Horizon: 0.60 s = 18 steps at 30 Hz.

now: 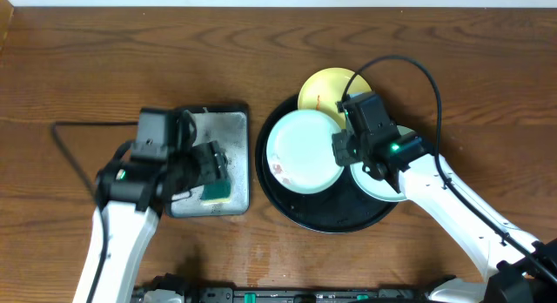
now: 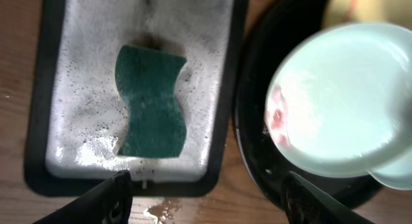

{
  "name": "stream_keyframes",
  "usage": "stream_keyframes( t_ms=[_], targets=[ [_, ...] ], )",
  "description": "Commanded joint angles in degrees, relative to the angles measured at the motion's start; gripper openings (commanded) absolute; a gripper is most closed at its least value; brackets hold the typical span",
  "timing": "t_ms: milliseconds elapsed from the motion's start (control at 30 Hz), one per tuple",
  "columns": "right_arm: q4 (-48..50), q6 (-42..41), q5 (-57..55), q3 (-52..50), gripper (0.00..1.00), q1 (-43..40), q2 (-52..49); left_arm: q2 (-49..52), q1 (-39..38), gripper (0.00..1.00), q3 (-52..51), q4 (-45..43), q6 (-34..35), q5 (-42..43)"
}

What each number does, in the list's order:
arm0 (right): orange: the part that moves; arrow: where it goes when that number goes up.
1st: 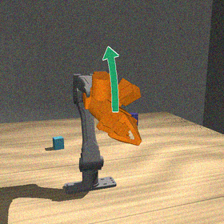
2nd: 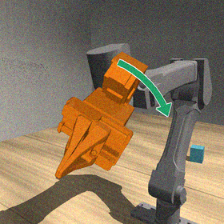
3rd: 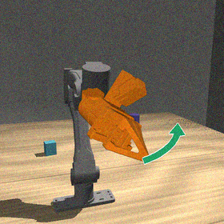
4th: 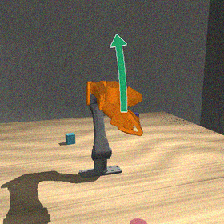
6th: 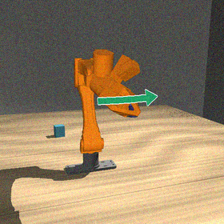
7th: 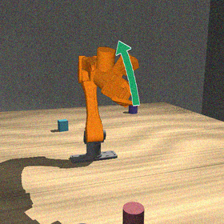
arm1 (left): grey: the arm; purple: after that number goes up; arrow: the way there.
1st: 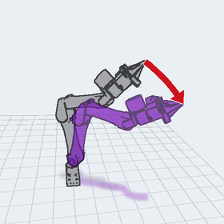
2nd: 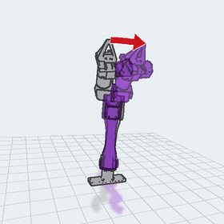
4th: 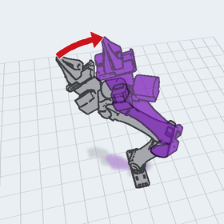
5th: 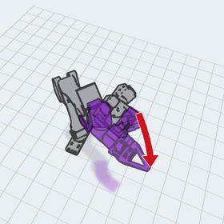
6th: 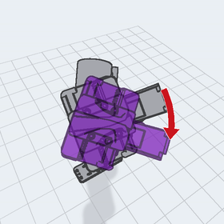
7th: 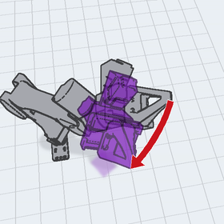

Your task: Clean dirty plates on tray and stack at the side

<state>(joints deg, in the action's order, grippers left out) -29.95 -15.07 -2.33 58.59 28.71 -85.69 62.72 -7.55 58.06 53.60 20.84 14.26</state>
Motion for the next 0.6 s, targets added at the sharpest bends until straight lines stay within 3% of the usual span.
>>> stream_keyframes(
  t_ms=[0,267,567],
  targets=[
    [3.3,1.0,-0.2,3.8,0.01,1.1,1.0,-6.0,0.3,0.75,0.0,2.1,-0.9,0.7],
    [21.9,2.8,0.1,5.2,0.01,11.6,-1.6,-14.5,0.2,0.75,0.0,5.1,-0.9,0.7],
    [34.2,17.4,-13.3,5.2,0.01,20.7,-6.4,-16.7,0.2,0.76,0.0,8.6,-0.9,0.7]
  ],
)
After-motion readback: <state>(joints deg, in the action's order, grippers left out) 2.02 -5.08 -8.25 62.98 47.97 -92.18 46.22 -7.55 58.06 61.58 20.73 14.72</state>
